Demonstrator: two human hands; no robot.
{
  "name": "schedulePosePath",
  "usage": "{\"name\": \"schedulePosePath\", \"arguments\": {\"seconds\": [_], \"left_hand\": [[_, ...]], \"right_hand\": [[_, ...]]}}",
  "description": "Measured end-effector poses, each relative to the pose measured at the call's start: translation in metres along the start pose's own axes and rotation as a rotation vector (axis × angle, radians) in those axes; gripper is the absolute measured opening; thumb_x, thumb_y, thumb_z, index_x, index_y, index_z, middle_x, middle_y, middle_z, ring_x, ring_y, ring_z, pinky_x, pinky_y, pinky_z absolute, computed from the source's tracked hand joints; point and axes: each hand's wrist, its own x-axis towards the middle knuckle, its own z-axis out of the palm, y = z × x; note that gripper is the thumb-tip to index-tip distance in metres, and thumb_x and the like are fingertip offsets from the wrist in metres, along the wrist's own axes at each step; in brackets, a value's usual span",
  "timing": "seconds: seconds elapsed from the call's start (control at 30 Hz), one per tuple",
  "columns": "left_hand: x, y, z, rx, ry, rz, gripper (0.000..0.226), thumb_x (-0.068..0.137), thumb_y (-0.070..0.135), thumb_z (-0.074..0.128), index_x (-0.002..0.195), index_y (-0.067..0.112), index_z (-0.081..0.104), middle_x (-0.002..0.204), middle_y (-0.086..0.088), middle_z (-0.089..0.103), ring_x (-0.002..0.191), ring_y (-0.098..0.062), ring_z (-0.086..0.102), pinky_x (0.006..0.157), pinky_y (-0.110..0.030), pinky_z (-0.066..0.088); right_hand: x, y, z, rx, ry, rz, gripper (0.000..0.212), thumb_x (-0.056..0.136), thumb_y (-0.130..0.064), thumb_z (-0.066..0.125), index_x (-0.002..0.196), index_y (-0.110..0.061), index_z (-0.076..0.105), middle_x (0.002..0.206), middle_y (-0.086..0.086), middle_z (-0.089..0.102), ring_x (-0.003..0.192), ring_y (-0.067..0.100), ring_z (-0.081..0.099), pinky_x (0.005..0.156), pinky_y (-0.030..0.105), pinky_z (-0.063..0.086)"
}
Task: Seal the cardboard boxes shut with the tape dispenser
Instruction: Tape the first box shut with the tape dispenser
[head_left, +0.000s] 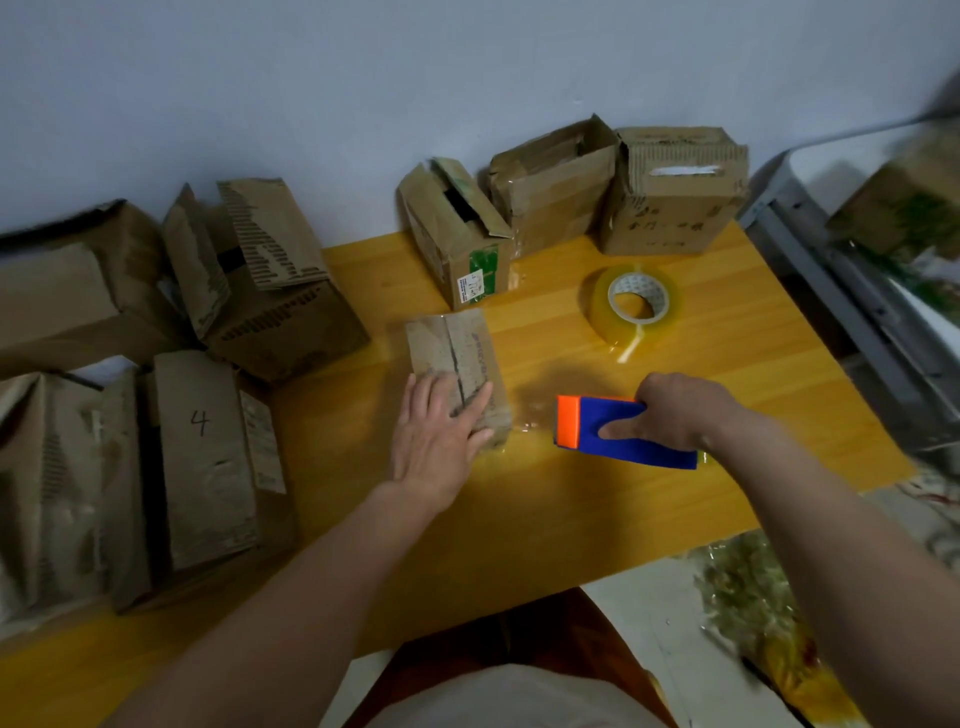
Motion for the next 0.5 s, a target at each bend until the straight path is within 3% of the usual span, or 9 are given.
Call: {"name": "schedulePosePath", "arguments": {"seconds": [0.07,0.1,0.2,0.37,0.5], "left_hand": [[0.0,0.001,0.009,0.016,-0.011,0.036,0.063,0.099,0.055,0.019,0.147,0.031,-0.016,0.159,-0.007,-0.018,0.144,-0.027,-0.024,0.113,-0.039,-0.02],[-0.001,0.001,0.012,0.021,-0.014,0.04,0.065,0.099,0.054,0.018,0.145,0.028,-0.02,0.157,-0.006,-0.023,0.14,-0.024,-0.03,0.112,-0.038,-0.022],[0.001,0.001,0.016,0.011,-0.01,0.025,0.069,0.099,0.054,0.02,0.144,0.022,-0.023,0.153,-0.003,-0.026,0.138,-0.02,-0.031,0.107,-0.036,-0.027],[0.001,0.001,0.018,-0.007,-0.016,0.001,0.071,0.098,0.054,0.023,0.144,0.023,-0.021,0.153,-0.001,-0.025,0.139,-0.019,-0.029,0.11,-0.036,-0.024],[0.005,0.011,0.016,-0.065,-0.014,-0.096,0.072,0.099,0.052,0.029,0.149,0.024,-0.015,0.159,0.0,-0.018,0.145,-0.018,-0.021,0.112,-0.035,-0.022]], "right_hand": [[0.001,-0.003,0.0,-0.02,-0.015,0.004,0.048,0.081,-0.067,0.055,0.088,-0.021,0.045,0.078,-0.003,0.051,0.078,0.018,0.055,0.061,0.029,0.039],[0.002,-0.005,0.0,-0.011,-0.047,-0.001,0.043,0.083,-0.062,0.055,0.09,-0.02,0.047,0.08,-0.003,0.054,0.077,0.017,0.056,0.061,0.029,0.041],[0.0,-0.012,0.004,0.002,-0.111,-0.013,0.035,0.086,-0.051,0.054,0.097,-0.018,0.048,0.083,-0.002,0.056,0.081,0.018,0.058,0.067,0.03,0.045],[0.001,-0.039,0.013,-0.147,0.1,-0.033,0.025,0.092,-0.043,0.049,0.092,-0.018,0.049,0.078,-0.003,0.051,0.078,0.023,0.054,0.065,0.032,0.039],[0.008,-0.062,0.028,-0.272,0.301,-0.033,0.025,0.094,-0.032,0.05,0.113,-0.018,0.06,0.108,0.0,0.065,0.104,0.023,0.063,0.068,0.029,0.036]]}}
